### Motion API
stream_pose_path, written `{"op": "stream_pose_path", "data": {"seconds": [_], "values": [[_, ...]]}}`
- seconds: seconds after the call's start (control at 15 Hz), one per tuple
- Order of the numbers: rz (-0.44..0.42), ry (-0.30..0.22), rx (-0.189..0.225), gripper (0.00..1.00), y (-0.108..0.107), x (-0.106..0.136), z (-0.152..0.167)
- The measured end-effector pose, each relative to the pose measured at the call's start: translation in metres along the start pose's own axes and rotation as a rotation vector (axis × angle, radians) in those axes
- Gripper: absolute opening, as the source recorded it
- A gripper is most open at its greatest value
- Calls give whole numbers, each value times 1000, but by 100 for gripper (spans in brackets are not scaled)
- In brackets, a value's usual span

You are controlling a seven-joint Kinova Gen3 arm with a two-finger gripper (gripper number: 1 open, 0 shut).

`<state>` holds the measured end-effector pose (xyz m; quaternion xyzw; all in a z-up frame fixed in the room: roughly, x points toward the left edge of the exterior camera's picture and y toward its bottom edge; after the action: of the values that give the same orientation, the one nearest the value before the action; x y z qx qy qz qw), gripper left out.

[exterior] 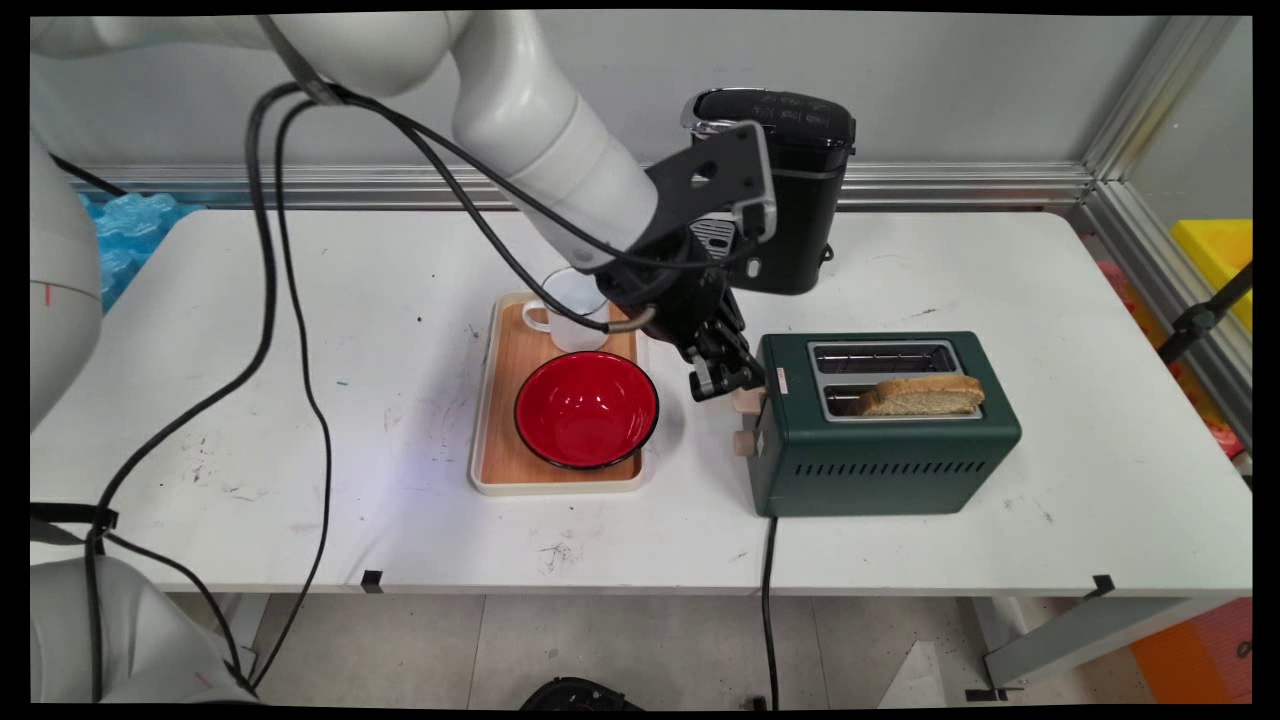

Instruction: Press the toaster switch

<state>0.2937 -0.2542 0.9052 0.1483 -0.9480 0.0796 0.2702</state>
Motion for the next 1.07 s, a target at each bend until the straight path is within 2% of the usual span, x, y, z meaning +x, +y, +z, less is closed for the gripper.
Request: {"op": "stream_pose_path", "data": {"seconds": [1.07], "values": [[-1,-50,25,0,-6,-9,45]]}}
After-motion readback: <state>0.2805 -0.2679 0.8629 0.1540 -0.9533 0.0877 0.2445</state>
